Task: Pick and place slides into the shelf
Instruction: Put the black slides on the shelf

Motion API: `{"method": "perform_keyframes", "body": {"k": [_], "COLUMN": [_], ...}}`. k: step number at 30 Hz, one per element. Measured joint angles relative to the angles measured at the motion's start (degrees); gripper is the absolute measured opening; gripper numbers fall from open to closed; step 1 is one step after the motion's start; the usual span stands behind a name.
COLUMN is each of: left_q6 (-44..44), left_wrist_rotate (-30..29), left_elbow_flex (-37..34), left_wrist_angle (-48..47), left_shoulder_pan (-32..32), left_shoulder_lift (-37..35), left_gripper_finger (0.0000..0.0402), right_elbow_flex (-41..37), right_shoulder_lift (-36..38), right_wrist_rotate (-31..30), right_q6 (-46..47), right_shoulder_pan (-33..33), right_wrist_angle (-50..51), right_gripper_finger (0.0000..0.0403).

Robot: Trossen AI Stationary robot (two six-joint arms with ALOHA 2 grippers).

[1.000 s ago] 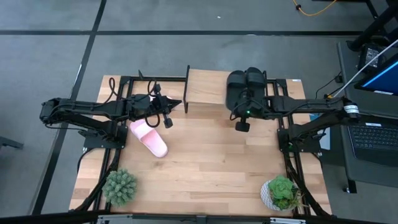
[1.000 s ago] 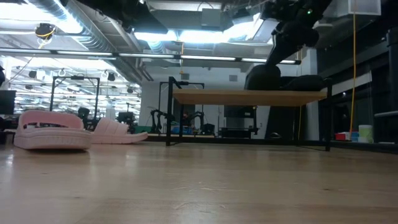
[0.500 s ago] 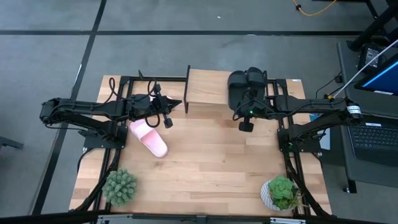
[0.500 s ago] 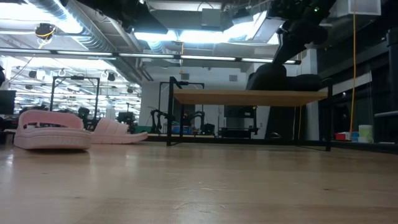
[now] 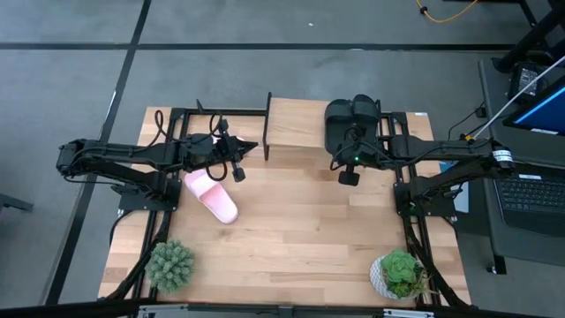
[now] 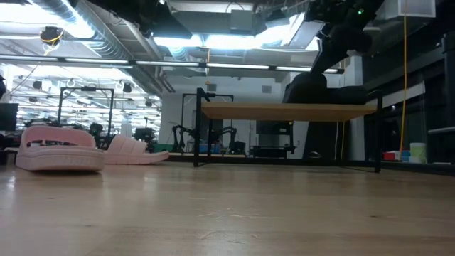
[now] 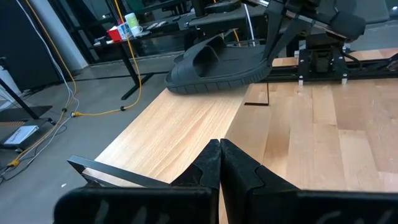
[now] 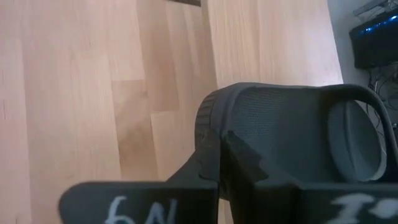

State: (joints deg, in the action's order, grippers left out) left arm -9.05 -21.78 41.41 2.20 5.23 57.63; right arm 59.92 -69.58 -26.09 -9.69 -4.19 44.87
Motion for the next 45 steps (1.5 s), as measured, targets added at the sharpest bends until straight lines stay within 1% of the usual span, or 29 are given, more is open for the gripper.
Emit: {"method": "perform_keyframes", "body": {"k": [8, 14, 27, 35, 40, 45], "left_q6": [0.1, 0.1, 1.0, 1.1, 1.2, 1.5], "left_wrist_rotate": [0.0, 0.0, 0.0, 0.0, 1.9, 2.2], "left_elbow_flex": [0.0, 0.0, 0.0, 0.0, 0.0, 0.0], "left_wrist_angle": [0.0, 0.0, 0.0, 0.0, 0.0, 0.0], "left_shoulder_pan": [0.0, 0.0, 0.0, 0.0, 0.0, 0.0], "left_shoulder_lift": [0.0, 0.0, 0.0, 0.0, 0.0, 0.0], "left_gripper_finger": [0.0, 0.0, 0.0, 0.0, 0.0, 0.0], "right_elbow_flex": [0.0, 0.0, 0.0, 0.0, 0.0, 0.0], "right_shoulder_lift": [0.0, 0.0, 0.0, 0.0, 0.0, 0.0], "right_wrist_rotate": [-2.0, -2.1, -1.7, -2.0, -2.0, -2.0], "right_q6": [-2.6, -3.1, -4.0, -0.6, 0.4, 0.6], "right_shoulder_pan": [0.0, 0.0, 0.0, 0.0, 0.0, 0.0], "right_wrist_angle": [-1.4, -1.3, 2.2, 4.5, 4.5, 4.5], "right_gripper_finger": [0.0008, 0.0008, 0.0008, 0.0043, 0.0048, 0.005]}}
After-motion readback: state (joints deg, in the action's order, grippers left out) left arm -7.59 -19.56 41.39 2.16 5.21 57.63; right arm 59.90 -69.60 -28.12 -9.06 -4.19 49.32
